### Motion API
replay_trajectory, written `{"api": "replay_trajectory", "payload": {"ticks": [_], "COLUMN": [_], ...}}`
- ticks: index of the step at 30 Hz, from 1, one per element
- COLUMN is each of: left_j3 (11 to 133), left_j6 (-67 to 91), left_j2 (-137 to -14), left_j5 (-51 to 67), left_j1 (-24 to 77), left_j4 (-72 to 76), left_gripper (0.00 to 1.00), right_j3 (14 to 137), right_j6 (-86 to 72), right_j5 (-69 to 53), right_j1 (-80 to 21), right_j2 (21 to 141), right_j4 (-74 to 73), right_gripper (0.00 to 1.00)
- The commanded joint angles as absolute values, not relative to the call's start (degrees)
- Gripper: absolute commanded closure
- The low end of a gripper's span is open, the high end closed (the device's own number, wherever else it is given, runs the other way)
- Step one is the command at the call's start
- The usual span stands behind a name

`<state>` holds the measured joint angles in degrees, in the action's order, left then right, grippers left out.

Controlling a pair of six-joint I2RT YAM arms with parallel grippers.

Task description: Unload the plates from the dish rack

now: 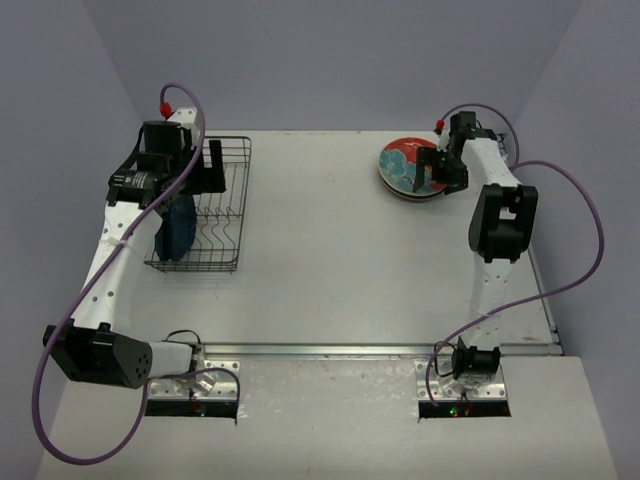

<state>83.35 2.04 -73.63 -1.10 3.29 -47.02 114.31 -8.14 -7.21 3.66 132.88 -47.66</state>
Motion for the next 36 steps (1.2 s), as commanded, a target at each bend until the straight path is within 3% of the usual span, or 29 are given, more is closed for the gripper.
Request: {"api": "replay_trajectory", "payload": {"ticks": [1, 3, 13, 22, 36], "left_j3": [79.33, 77.21, 69.33, 66.95, 67.75], "left_j6": [-1.93, -3.51, -6.42, -8.82, -11.96], "left_j2": [-72.49, -71.98, -75.37, -80.42, -87.29], "left_j5": [-11.53, -14.12, -28.80, -34.57, -41.05], "left_j1": [2.67, 2.72, 2.72, 2.81, 2.81], "left_j4": [-47.39, -46.90, -40.63, -33.23, -28.37], "left_gripper": [0.28, 0.34, 0.44, 0.58, 0.57], "right_j3": [107.97, 105.58, 94.40, 84.68, 84.64], "right_j6": [-7.12, -7.03, -8.68, -10.26, -10.81], "right_j5": [-8.55, -8.32, -9.85, -12.68, -14.16], "right_j1": [2.67, 2.64, 2.70, 2.64, 2.64], "right_j2": [123.30, 120.42, 107.45, 100.67, 100.19], "right_j4": [-46.78, -46.06, -43.78, -39.96, -39.81], "right_gripper": [0.01, 0.01, 0.01, 0.01, 0.01]}}
